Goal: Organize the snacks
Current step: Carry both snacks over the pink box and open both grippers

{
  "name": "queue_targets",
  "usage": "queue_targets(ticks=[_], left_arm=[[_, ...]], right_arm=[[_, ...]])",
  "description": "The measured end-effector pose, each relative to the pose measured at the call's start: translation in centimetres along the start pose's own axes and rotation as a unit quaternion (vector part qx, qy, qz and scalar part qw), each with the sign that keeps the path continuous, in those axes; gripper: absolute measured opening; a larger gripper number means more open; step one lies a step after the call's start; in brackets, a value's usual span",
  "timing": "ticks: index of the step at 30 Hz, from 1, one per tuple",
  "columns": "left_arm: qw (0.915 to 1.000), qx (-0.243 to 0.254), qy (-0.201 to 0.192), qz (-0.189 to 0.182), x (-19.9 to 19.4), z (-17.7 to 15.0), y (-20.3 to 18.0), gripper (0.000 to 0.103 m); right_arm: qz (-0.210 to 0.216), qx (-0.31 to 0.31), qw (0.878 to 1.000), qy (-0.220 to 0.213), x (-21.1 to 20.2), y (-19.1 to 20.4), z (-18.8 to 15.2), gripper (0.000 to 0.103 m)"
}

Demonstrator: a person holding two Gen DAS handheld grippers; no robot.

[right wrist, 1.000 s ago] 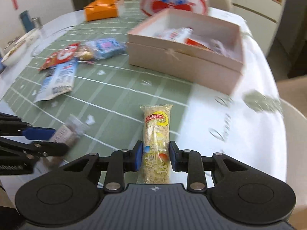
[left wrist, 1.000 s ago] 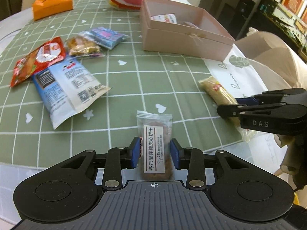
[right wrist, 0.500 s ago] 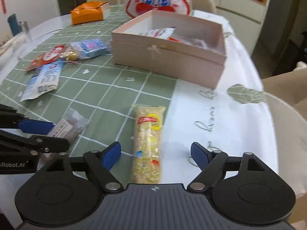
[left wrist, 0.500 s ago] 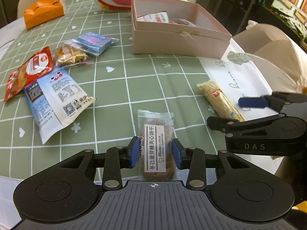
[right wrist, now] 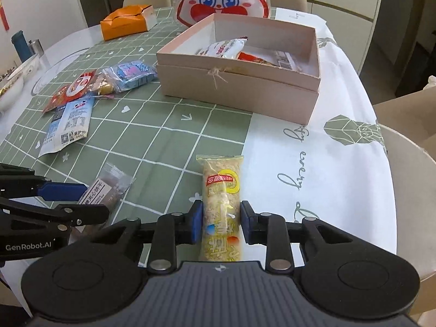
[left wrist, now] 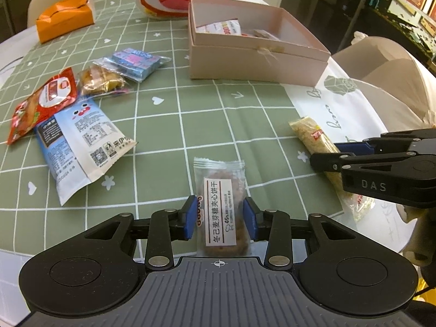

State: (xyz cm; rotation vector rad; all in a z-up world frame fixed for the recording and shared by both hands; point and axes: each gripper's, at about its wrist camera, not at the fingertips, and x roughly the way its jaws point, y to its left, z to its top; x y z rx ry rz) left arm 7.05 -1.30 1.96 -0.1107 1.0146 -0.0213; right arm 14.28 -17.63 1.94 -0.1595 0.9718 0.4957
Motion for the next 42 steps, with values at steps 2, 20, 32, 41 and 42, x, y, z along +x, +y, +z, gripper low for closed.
queue_targets(ticks=[2, 20, 32, 41, 42], left_arm=[[0.9999, -0.004, -0.009, 0.0, 0.0, -0.2, 0.1, 0.038], [0.9761, -0.029, -0.183, -0.114, -0.6, 19.4, -0.3, 0.036], [0.9705, -0.126, -0.138, -0.153, 7.9, 19.7, 1.9, 0.035], [0.9793, -0.162, -0.112, -0.044, 0.6, 10.4, 7.2, 0.035], [0.98, -0.171, -0.101, -0.016, 0.2, 9.5, 8.2, 0.035]], right_arm=[[0.007, -0.001, 1.0, -0.001, -0.2, -0.1, 0.1, 0.029], [-0.023, 0.007, 0.99, -0.138, -8.3, -5.1, 13.1, 0.029], [-0.041, 0.007, 0.996, -0.08, -2.4, -7.6, 15.5, 0.029], [-0.043, 0.009, 0.997, -0.063, 6.6, -4.9, 20.2, 0.036], [-0.032, 0.005, 0.997, -0.068, 6.4, -4.0, 20.3, 0.037]])
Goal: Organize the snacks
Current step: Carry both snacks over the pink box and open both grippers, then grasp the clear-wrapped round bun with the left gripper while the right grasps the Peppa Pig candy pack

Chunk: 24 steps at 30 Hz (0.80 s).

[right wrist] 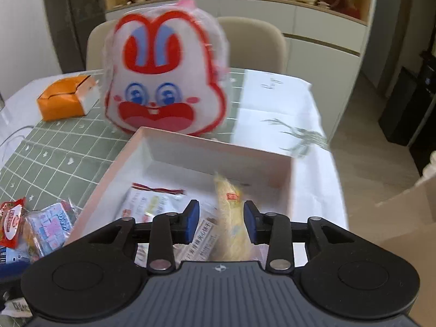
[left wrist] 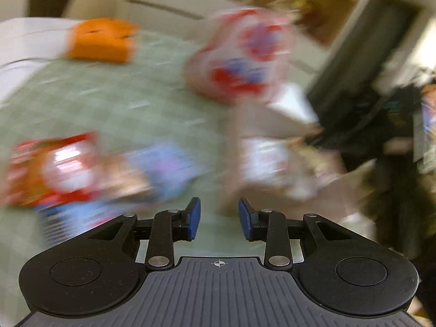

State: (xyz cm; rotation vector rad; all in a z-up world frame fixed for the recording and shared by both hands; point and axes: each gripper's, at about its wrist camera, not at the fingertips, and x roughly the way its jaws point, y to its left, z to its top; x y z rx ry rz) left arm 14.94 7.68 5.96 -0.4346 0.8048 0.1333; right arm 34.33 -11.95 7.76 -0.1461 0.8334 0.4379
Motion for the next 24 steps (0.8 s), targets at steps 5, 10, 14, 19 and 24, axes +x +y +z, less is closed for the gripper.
queue_targets(ticks=[5, 10, 14, 19, 24], left_arm=[[0.9957, -0.05, 0.014, 0.076, -2.1, -1.2, 5.7, 0.034], [0.9948, -0.042, 0.03, 0.088, -3.8, -2.3, 8.8, 0.034], [0.994, -0.05, 0.06, 0.077, -3.9, -3.1, 11.1, 0.034], [0.9934, -0.08, 0.07, 0.042, -3.8, -3.5, 13.7, 0.034], [0.9946, -0.074, 0.065, 0.033, -3.1, -2.2, 13.0, 0.035]], right_arm=[[0.094, -0.03, 0.995, -0.002, -0.7, 8.1, 0.6, 0.05], [0.133, -0.062, 0.987, 0.058, 4.1, 17.0, 1.2, 0.06], [0.065, -0.061, 0.993, 0.074, 9.3, 20.0, 1.4, 0.059], [0.09, -0.04, 0.991, 0.087, 8.2, 19.7, -1.4, 0.054], [0.141, -0.044, 0.985, 0.095, 3.5, 19.0, -5.3, 0.049]])
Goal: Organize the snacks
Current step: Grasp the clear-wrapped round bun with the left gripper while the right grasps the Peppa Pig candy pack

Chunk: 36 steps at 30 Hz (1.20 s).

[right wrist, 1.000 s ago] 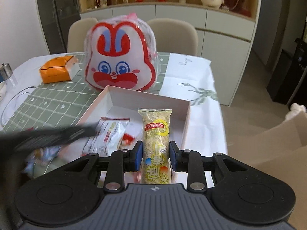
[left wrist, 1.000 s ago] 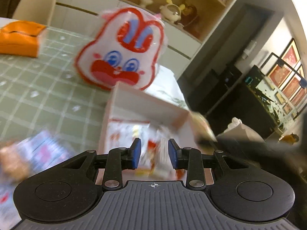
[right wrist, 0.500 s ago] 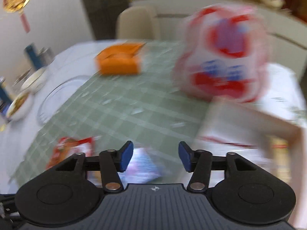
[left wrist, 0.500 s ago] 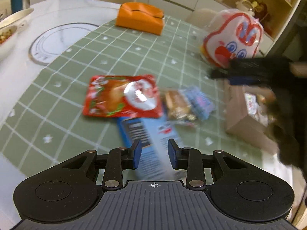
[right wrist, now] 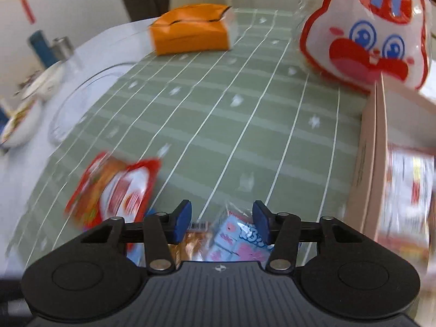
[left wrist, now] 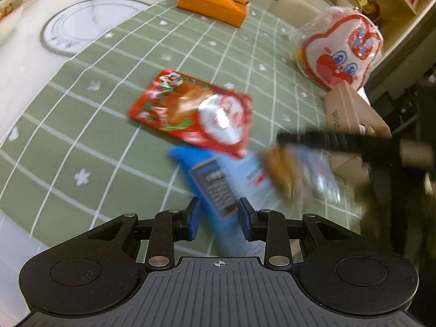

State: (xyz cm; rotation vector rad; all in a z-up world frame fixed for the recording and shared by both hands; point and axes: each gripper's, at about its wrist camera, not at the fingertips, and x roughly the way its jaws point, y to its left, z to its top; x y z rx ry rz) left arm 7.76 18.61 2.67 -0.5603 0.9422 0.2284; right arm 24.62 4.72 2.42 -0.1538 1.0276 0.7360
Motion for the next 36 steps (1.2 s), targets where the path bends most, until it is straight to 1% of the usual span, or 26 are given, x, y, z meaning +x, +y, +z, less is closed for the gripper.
queue_targets(ticks=[3, 5, 9, 10, 11, 13, 15, 17, 18, 19, 20, 22, 24, 27, 30, 32, 35, 36], left_arm=[[0.9996, 0.016, -0.005, 0.02, 0.3, 0.4, -1.2, 0.035], [0.9995, 0.019, -0.007, 0.023, 0.0, 0.2, -1.8, 0.034], [0.9978, 0.035, -0.03, 0.047, -0.9, -0.4, -3.6, 0.034], [0.9976, 0.04, -0.033, 0.044, -1.1, -0.7, -4.3, 0.034], [0.9978, 0.046, -0.033, 0.035, -1.2, -0.9, -5.0, 0.034], [0.9975, 0.066, -0.022, 0.011, -0.8, -1.3, -6.8, 0.034], [0.9956, 0.093, -0.012, 0.001, -0.2, -2.0, -8.8, 0.034], [0.9921, 0.125, 0.003, 0.009, 0.9, -2.7, -10.8, 0.035], [0.9906, 0.135, 0.008, 0.02, 1.3, -3.1, -11.4, 0.035], [0.9886, 0.145, 0.01, 0.039, 1.7, -3.5, -12.1, 0.035], [0.9876, 0.148, 0.01, 0.05, 2.0, -3.8, -12.5, 0.036], [0.9875, 0.145, 0.006, 0.063, 2.1, -4.0, -12.7, 0.04], [0.9872, 0.143, 0.004, 0.069, 2.0, -4.1, -12.6, 0.041], [0.9854, 0.149, 0.004, 0.083, 1.7, -4.2, -12.4, 0.043], [0.983, 0.149, 0.001, 0.107, 1.2, -4.4, -11.9, 0.043], [0.9845, 0.139, 0.003, 0.107, 1.0, -4.5, -11.4, 0.043], [0.9864, 0.13, 0.003, 0.101, 0.7, -4.6, -11.2, 0.04], [0.9867, 0.128, 0.003, 0.1, 0.7, -4.6, -11.2, 0.04]], right_arm=[[0.003, -0.009, 1.0, -0.006, -1.8, -0.2, -2.2, 0.049], [0.004, -0.012, 1.0, -0.009, -2.9, -0.7, -3.4, 0.049], [-0.018, -0.032, 0.999, -0.027, -5.7, -2.7, -6.3, 0.051], [-0.027, -0.038, 0.998, -0.032, -6.6, -3.3, -7.1, 0.052], [-0.036, -0.043, 0.998, -0.036, -7.2, -3.8, -7.7, 0.055], [-0.049, -0.055, 0.996, -0.041, -8.3, -4.7, -8.9, 0.059], [-0.066, -0.066, 0.995, -0.037, -8.8, -5.6, -10.1, 0.06], [-0.087, -0.066, 0.994, -0.032, -8.9, -6.7, -11.0, 0.06], [-0.088, -0.06, 0.994, -0.032, -9.2, -7.1, -11.4, 0.06], [-0.083, -0.049, 0.995, -0.032, -9.5, -7.5, -11.6, 0.06], [-0.072, -0.038, 0.996, -0.037, -9.9, -7.9, -11.7, 0.06], [-0.044, -0.028, 0.997, -0.05, -10.6, -8.1, -11.8, 0.061], [-0.025, -0.027, 0.998, -0.058, -10.6, -7.8, -11.6, 0.068], [-0.011, -0.024, 0.998, -0.061, -9.2, -6.8, -10.4, 0.068], [0.007, -0.013, 0.999, -0.046, -7.3, -6.0, -9.2, 0.069], [0.009, -0.008, 0.999, -0.037, -6.4, -5.6, -8.7, 0.068], [-0.005, -0.032, 0.999, -0.033, -6.6, -5.3, -9.0, 0.059], [-0.007, -0.037, 0.999, -0.033, -6.8, -5.4, -9.3, 0.059]])
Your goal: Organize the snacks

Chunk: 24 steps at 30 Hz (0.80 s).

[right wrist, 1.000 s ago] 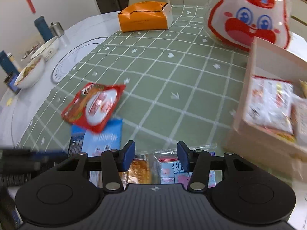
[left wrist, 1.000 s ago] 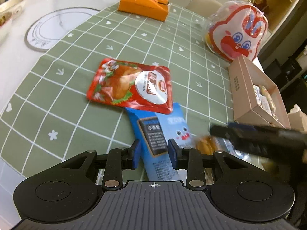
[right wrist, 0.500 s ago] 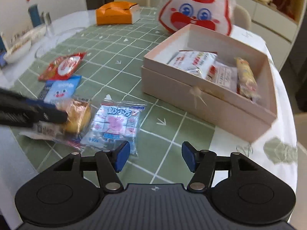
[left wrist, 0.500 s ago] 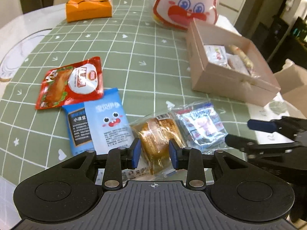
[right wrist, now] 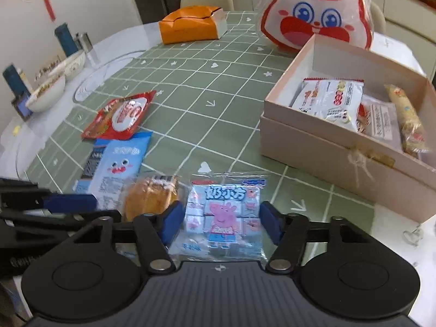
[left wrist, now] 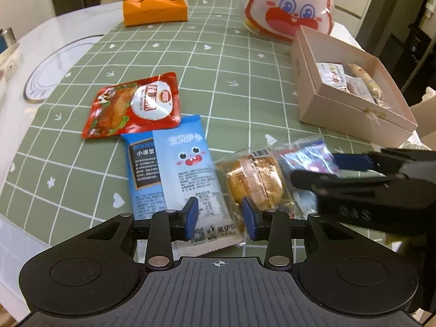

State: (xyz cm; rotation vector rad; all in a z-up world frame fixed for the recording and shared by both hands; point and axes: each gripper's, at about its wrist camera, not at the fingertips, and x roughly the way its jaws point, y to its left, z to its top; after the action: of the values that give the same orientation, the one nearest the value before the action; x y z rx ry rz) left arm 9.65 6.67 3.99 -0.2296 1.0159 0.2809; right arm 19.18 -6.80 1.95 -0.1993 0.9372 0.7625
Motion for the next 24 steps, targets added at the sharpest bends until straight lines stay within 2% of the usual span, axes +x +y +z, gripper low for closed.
queue_targets(ticks=[6, 12, 16, 20, 24], left_arm=[[0.9999, -0.002, -0.001, -0.012, 0.0, 0.1, -0.8, 0.04], [0.9995, -0.012, -0.014, -0.026, -0.3, 0.9, -1.9, 0.04], [0.9998, 0.017, -0.006, -0.006, 0.8, 1.1, -3.6, 0.04], [0.9987, 0.043, -0.012, 0.027, 1.5, 0.8, -4.7, 0.047], [0.9985, 0.045, -0.01, 0.03, 1.7, 0.7, -4.6, 0.05]], right_arm=[[-0.068, 0.002, 0.998, -0.015, -3.0, -2.1, -3.7, 0.059], [-0.077, 0.055, 0.995, -0.014, -4.6, -4.1, -5.8, 0.06], [-0.08, 0.062, 0.995, -0.019, -4.5, -4.2, -6.1, 0.063], [-0.088, 0.056, 0.994, -0.017, -4.2, -3.8, -6.0, 0.066], [-0.097, 0.051, 0.994, -0.025, -4.0, -3.3, -6.3, 0.071]])
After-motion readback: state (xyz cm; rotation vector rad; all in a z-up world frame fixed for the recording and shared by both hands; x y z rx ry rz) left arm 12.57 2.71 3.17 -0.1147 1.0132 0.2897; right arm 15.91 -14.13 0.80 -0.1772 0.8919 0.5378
